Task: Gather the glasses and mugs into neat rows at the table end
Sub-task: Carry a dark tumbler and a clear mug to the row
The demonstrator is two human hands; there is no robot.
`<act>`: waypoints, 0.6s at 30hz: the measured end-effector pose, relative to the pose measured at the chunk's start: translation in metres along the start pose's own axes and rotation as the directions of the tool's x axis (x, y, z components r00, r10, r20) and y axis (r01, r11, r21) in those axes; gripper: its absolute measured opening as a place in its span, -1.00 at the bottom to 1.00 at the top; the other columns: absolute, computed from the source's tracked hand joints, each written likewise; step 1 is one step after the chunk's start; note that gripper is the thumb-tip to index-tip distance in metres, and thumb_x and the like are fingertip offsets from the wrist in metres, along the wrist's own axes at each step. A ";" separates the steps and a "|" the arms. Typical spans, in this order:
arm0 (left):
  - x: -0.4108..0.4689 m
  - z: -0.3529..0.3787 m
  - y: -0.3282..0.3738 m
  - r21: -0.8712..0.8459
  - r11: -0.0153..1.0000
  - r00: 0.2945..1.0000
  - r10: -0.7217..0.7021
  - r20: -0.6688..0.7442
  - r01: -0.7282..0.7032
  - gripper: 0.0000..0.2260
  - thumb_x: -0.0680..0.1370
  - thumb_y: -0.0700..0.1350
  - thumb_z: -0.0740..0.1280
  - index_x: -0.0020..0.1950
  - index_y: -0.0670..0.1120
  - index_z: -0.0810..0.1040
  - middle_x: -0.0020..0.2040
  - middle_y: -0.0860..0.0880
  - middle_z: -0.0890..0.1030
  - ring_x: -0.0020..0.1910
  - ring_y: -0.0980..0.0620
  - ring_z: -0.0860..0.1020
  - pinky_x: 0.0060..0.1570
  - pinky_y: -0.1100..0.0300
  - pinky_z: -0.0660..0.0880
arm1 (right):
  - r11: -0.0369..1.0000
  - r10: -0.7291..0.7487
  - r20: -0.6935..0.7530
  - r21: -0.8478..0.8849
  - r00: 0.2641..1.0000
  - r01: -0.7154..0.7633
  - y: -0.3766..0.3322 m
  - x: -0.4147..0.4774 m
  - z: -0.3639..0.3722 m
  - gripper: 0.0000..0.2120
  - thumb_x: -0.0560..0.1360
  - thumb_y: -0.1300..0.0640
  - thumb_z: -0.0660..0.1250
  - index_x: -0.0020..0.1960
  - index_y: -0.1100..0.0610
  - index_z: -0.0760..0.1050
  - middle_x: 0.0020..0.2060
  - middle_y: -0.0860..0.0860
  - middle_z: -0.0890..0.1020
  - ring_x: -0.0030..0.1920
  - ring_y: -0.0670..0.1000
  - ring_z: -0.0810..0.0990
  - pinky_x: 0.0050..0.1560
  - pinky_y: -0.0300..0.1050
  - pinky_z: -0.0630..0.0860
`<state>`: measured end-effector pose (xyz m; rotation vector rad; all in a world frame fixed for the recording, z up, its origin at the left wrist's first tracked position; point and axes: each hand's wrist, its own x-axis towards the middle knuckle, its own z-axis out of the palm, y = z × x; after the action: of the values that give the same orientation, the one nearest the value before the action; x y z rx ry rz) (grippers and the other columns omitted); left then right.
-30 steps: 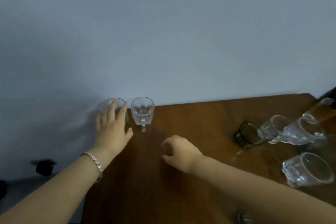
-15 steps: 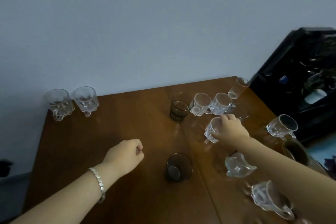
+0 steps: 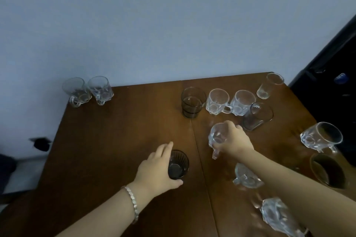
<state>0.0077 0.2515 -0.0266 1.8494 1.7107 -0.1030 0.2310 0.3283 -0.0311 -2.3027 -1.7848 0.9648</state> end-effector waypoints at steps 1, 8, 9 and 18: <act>0.002 0.005 0.003 0.019 1.000 1.000 -0.007 0.003 0.007 -0.08 0.36 0.22 0.43 0.54 0.06 -0.03 0.52 0.05 0.16 0.44 -0.02 0.30 0.29 0.07 0.45 | 0.999 -0.049 0.022 0.005 0.999 0.049 -0.004 -0.006 -0.002 -0.24 0.33 0.01 0.50 0.42 0.02 0.20 0.23 0.11 0.41 0.15 0.17 0.54 0.03 -0.09 0.46; 0.038 -0.031 -0.021 -0.159 0.964 0.969 -0.229 -0.092 0.212 -0.21 0.36 0.21 0.43 0.49 -0.01 0.18 0.38 0.01 0.37 0.32 -0.01 0.44 0.22 0.07 0.50 | 0.951 -0.307 0.127 -0.008 0.943 0.311 -0.054 -0.014 -0.014 -0.13 0.28 -0.01 0.52 0.46 -0.08 0.14 0.28 0.01 0.40 0.19 0.04 0.54 0.11 -0.15 0.56; 0.049 -0.045 -0.030 -0.184 0.956 0.960 -0.253 -0.124 0.228 -0.20 0.36 0.20 0.43 0.49 -0.02 0.19 0.37 0.00 0.37 0.32 -0.03 0.45 0.21 0.06 0.50 | 0.941 -0.334 0.135 -0.003 0.933 0.337 -0.066 -0.010 -0.015 -0.13 0.28 -0.01 0.52 0.46 -0.09 0.13 0.28 -0.01 0.40 0.20 0.03 0.53 0.13 -0.15 0.55; 0.169 -0.149 -0.107 -0.096 0.955 0.871 -0.294 -0.393 0.280 -0.29 0.40 0.01 0.47 0.44 -0.16 0.24 0.36 -0.16 0.32 0.31 -0.21 0.42 0.24 -0.04 0.45 | 0.921 -0.388 0.062 0.064 0.919 0.385 -0.161 0.072 0.020 -0.15 0.31 0.00 0.51 0.47 -0.08 0.13 0.29 -0.01 0.40 0.18 0.03 0.53 0.12 -0.11 0.54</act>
<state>-0.1152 0.4691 -0.0218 1.6551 2.2522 0.2068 0.0937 0.4385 -0.0103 -1.8000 -2.1067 1.0155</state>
